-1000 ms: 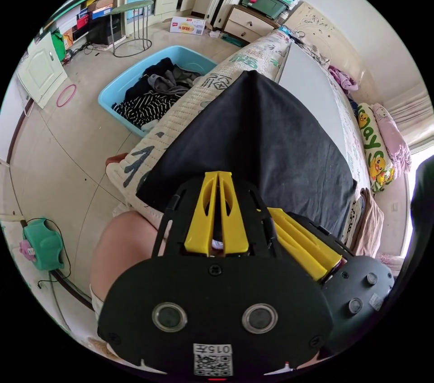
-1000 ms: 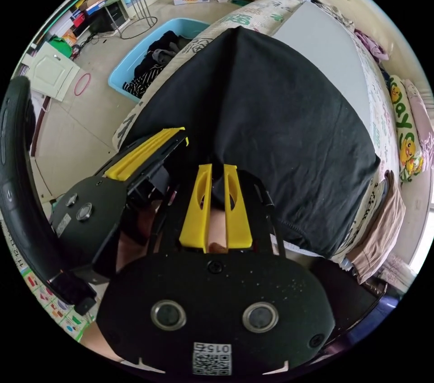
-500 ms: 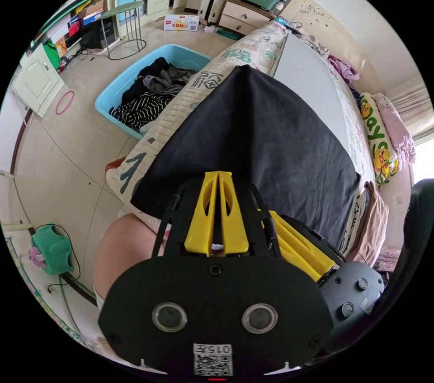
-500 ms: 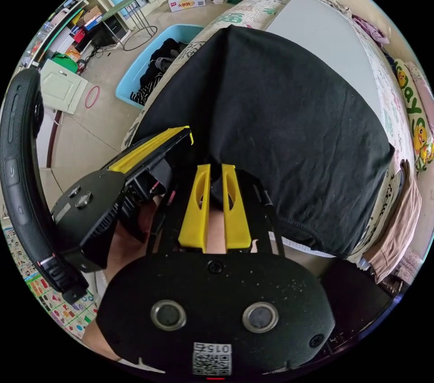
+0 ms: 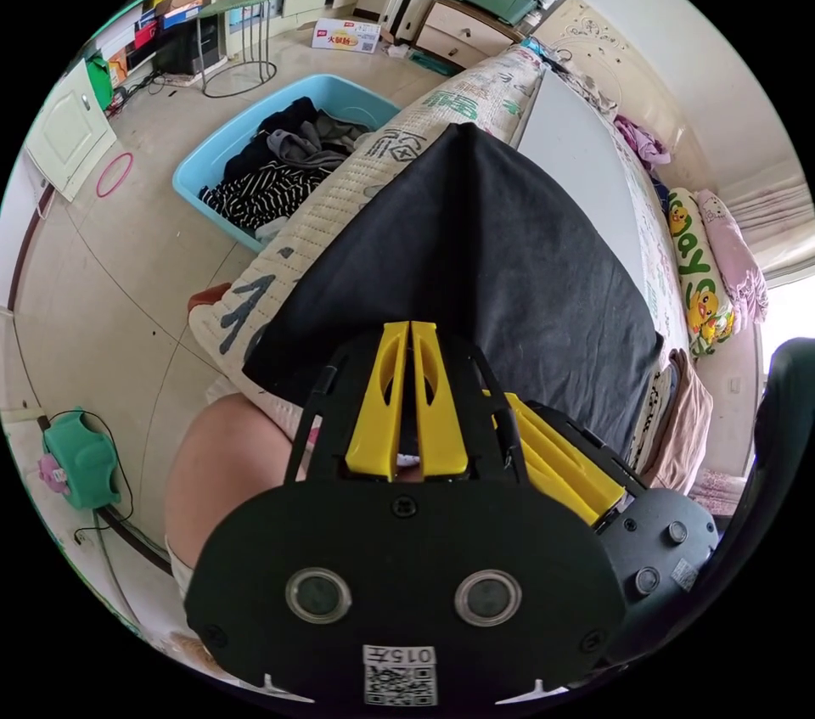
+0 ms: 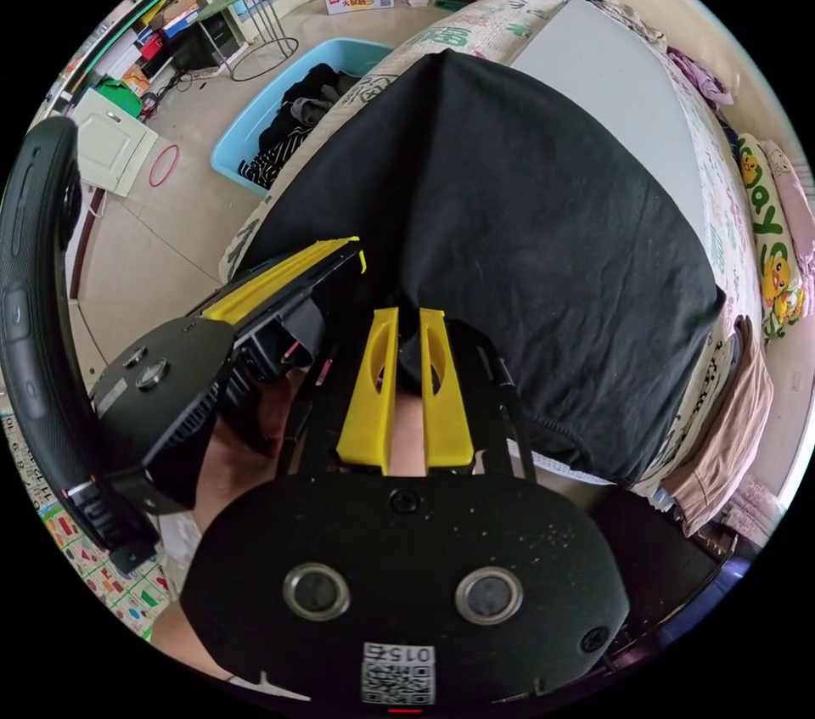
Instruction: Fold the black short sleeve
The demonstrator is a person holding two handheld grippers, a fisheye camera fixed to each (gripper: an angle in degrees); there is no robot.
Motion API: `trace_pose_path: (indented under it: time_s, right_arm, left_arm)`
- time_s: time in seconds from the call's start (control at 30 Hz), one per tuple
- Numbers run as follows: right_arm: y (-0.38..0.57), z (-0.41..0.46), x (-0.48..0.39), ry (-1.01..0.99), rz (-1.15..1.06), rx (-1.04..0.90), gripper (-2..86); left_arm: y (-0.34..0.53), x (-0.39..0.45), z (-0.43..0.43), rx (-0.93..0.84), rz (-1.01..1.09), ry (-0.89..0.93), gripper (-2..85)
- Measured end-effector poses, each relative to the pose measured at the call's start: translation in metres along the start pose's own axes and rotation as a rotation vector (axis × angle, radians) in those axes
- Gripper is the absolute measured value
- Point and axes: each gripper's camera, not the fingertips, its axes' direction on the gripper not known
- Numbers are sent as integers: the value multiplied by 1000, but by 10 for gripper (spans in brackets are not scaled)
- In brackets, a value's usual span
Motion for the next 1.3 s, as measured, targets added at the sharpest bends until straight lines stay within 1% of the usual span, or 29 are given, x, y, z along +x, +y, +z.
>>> trace_pose_path:
  time_s: [0.6,1.3]
  right_arm:
    - [5,13,14,3,-9,5,53]
    - [-1,24,3,60,-36,4,51]
  left_arm:
    - [-4,-8,2,-2,-3,-11,-6]
    - [-9,-29,14,-5,-22,32,-6]
